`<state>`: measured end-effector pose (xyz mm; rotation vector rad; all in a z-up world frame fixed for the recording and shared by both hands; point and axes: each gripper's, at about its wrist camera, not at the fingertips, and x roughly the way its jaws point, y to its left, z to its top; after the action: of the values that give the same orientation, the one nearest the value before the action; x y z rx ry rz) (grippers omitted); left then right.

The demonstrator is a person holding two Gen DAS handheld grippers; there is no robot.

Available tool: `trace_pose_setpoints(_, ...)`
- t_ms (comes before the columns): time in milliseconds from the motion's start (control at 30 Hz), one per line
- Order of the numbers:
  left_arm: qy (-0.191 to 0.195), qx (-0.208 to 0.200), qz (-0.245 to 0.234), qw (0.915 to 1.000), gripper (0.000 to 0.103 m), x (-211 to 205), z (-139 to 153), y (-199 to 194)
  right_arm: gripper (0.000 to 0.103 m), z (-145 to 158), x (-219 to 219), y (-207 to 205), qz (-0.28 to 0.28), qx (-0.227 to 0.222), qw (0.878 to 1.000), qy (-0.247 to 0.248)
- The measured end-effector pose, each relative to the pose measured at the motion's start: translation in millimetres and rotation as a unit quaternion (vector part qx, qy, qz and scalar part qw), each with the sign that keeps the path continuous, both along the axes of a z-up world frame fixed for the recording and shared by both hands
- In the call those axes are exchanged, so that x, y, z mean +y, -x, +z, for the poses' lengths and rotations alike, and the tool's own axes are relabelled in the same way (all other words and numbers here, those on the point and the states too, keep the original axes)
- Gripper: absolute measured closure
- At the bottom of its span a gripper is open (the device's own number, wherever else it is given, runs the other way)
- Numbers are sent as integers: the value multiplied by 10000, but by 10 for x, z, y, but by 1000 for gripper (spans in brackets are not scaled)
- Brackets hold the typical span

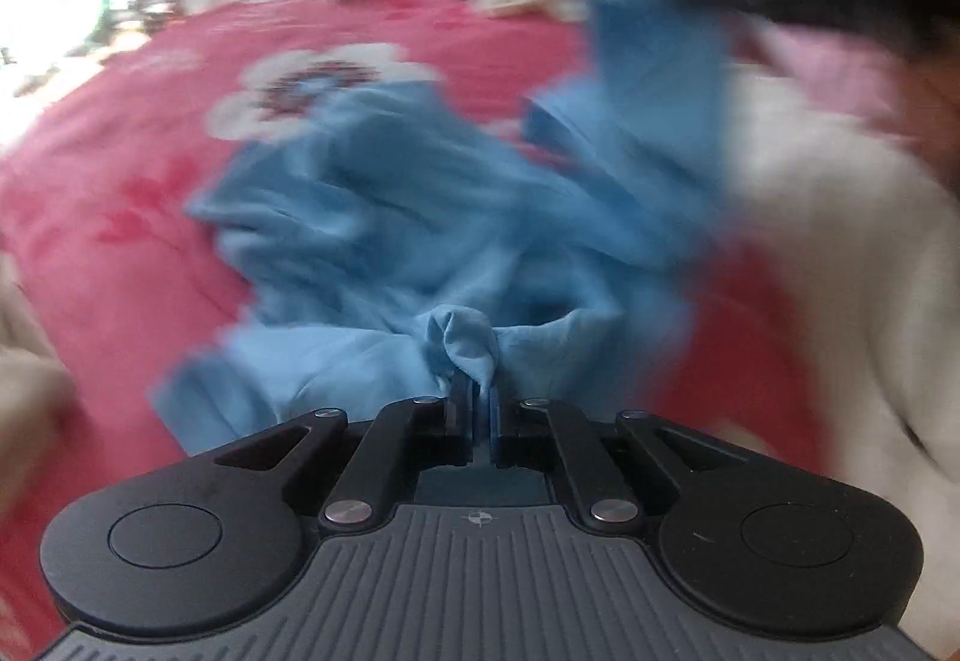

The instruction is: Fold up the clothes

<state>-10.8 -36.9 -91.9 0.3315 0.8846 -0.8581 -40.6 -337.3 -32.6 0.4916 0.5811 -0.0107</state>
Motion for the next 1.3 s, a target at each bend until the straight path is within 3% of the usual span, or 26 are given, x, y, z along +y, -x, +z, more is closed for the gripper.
trace_pose_setpoints(133, 732, 468, -497, 9950, 101, 65, 188, 524, 98, 591, 38, -243, 695, -733, 9943, -348)
trace_pose_setpoints(233, 1490, 585, -756, 9842, 101, 60, 428, 798, 98, 1094, 322, -517, 1528, -1299, 9778, -611)
trace_pose_setpoints(300, 1932, 424, -921, 9759, 101, 45, 648, 948, 98, 1467, 574, -680, 2133, -1665, 9593, -808)
trace_pose_setpoints(400, 2471, 24, -948, 9643, 101, 56, 980, 1072, 98, 2014, 1000, -928, 3104, -2117, 9198, -1131)
trace_pose_setpoints(500, 2784, -253, -743, 9572, 101, 75, 1188, 1047, 98, 2346, 1424, -1144, 3931, -2349, 8815, -1152)
trace_pose_setpoints(533, 2794, -386, -637, 9573, 101, 71, 1208, 1031, 98, 2353, 1538, -1231, 4047, -2332, 8777, -1071)
trace_pose_setpoints(600, 2761, -559, -371, 9588, 100, 42, 1182, 971, 98, 2287, 1736, -1434, 4125, -2232, 8794, -821)
trace_pose_setpoints(700, 2498, -571, 86, 9666, 100, -93, 918, 806, 97, 1830, 1825, -1867, 3838, -1576, 9089, -424)
trace_pose_setpoints(833, 1828, -333, 617, 9806, 98, -394, 313, 504, 93, 860, 1732, -2319, 3128, -270, 9461, 794)
trace_pose_setpoints(933, 1321, 55, 999, 9862, 91, -585, -155, 230, 82, 141, 1444, -2421, 2504, 797, 9535, 1479)
trace_pose_setpoints(1000, 1171, 245, 1139, 9863, 81, -611, -297, 87, 82, -75, 1115, -2292, 2169, 1028, 9613, 1351)
trace_pose_setpoints(1067, 1279, 325, 1128, 9848, 62, -549, -253, 57, 79, -74, 829, -2114, 1918, 991, 9709, 1039)
trace_pose_setpoints(1167, 1419, 242, 1103, 9834, 39, -352, -177, 148, 61, 77, 484, -1804, 1595, 739, 9829, 543)
trace_pose_setpoints(1300, 1619, 130, 1227, 9791, 32, -82, 10, 38, 54, -107, 186, -1333, 1316, 1092, 9848, -287)
